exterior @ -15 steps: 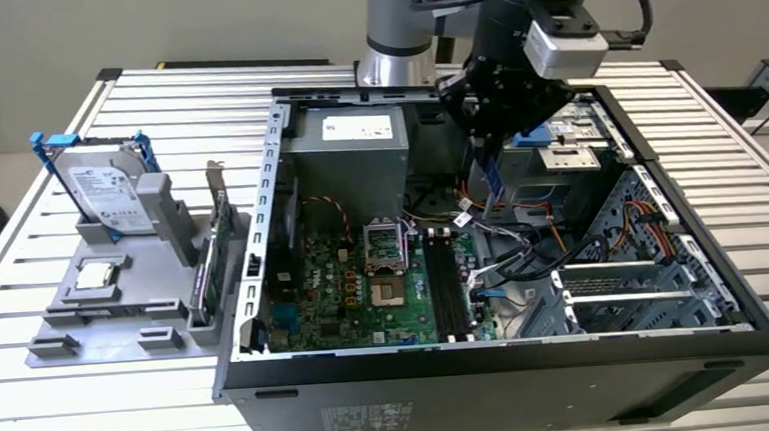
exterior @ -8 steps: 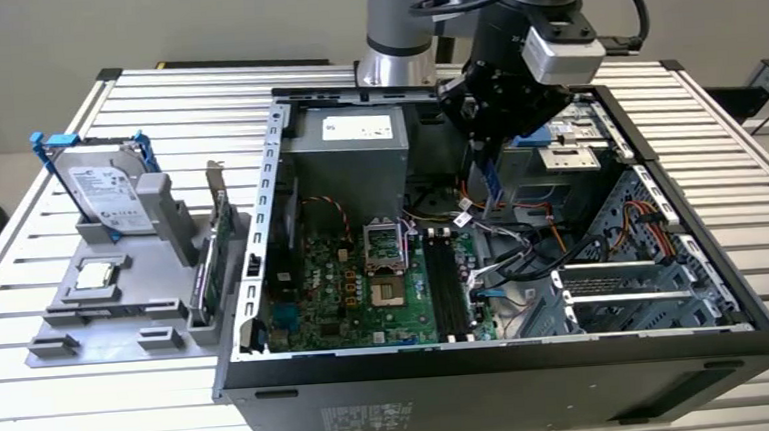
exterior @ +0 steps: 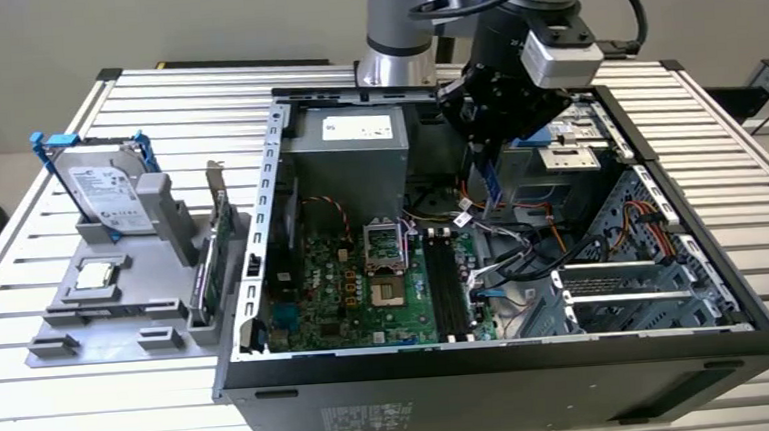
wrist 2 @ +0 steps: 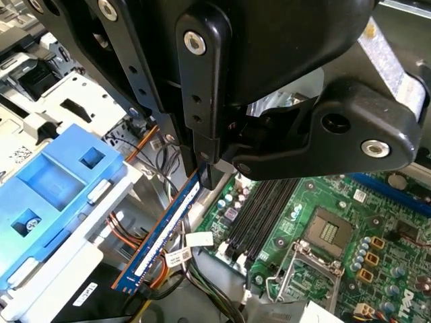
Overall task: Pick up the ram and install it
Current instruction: 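Insert the ram into the slot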
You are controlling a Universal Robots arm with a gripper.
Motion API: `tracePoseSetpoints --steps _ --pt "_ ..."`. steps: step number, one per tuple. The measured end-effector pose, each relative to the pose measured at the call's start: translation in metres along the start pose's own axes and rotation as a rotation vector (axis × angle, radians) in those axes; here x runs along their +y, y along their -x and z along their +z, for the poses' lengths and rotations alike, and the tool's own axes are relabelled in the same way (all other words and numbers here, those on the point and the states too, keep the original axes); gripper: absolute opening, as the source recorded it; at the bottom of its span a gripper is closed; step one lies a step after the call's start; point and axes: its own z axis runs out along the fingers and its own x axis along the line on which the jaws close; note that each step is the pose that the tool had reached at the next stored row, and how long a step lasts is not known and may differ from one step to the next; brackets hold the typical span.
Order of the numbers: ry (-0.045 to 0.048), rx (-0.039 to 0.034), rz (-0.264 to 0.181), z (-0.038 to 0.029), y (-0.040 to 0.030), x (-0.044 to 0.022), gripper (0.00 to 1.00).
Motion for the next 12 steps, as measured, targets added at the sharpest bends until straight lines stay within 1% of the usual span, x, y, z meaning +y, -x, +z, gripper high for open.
tracePoseSetpoints --steps 6,12 --pt "0.0003 -0.0001 0.001 0.0035 -0.0001 0.0000 0.00" --pt "0.0002 -0.0001 0.002 0.0050 -0.0001 0.0000 0.00"
